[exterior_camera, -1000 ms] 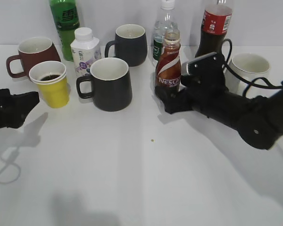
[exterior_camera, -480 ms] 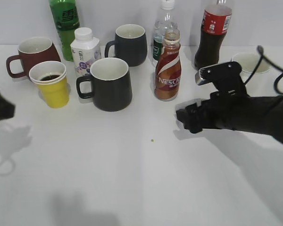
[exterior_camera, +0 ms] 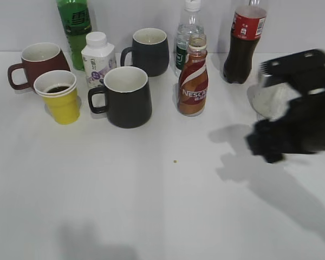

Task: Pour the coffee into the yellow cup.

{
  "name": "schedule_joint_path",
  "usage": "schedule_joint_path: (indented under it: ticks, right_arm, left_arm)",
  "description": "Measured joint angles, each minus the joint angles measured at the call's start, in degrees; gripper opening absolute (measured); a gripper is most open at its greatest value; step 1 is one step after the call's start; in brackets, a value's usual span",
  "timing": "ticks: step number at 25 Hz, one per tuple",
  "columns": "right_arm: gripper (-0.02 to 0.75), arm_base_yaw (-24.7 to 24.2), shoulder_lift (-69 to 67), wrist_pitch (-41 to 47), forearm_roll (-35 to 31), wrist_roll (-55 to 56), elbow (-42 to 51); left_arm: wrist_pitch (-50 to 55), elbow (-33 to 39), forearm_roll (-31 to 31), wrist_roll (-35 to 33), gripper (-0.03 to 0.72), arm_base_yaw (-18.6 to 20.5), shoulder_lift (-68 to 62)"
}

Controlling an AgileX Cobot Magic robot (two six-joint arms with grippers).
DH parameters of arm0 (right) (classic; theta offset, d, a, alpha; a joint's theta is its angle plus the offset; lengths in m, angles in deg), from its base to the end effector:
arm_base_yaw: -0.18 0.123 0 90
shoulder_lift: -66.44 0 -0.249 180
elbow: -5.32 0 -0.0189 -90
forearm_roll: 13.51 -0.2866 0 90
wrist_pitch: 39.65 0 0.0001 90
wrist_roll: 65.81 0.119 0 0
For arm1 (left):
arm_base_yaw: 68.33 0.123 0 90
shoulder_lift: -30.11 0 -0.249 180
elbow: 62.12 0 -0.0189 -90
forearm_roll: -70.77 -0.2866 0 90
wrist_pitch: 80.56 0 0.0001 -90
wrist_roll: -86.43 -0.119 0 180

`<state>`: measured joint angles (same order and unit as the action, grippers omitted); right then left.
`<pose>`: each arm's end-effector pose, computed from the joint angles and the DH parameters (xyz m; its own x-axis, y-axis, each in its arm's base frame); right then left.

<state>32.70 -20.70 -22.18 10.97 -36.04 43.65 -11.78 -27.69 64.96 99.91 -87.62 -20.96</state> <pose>0.2655 0.1517 0.1284 -0.7068 -0.3216 -0.6301 -0.3929 0.9191 -0.0284 0.1729 -0.0486 0.2513 -0.8901 0.1036 -0.4437 0.1169 0.9931 -0.0026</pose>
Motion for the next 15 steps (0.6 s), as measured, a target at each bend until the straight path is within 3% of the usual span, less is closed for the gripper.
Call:
schedule_joint_path:
  ticks: [2, 8, 11, 15]
  right_arm:
    - [0.531, 1.6, 5.3, 8.3, -3.7, -2.0, 0.0]
    - [0.459, 3.7, 21.3, 30.4, -24.5, -20.6, 1.0]
    - [0.451, 3.7, 29.9, 36.8, -28.5, -23.5, 2.6]
    - [0.451, 3.7, 43.1, 41.3, -27.7, -24.6, 5.8]
  left_arm:
    - [0.6, 0.0, 0.2, -2.4, 0.584, -0.1, 4.5]
    - [0.8, 4.0, 0.2, -9.6, 0.569, -0.1, 23.2]
    - [1.1, 7.1, 1.1, -12.1, 0.566, -0.1, 31.2]
    - [1.6, 8.6, 2.2, -14.6, 0.565, -0.1, 38.2]
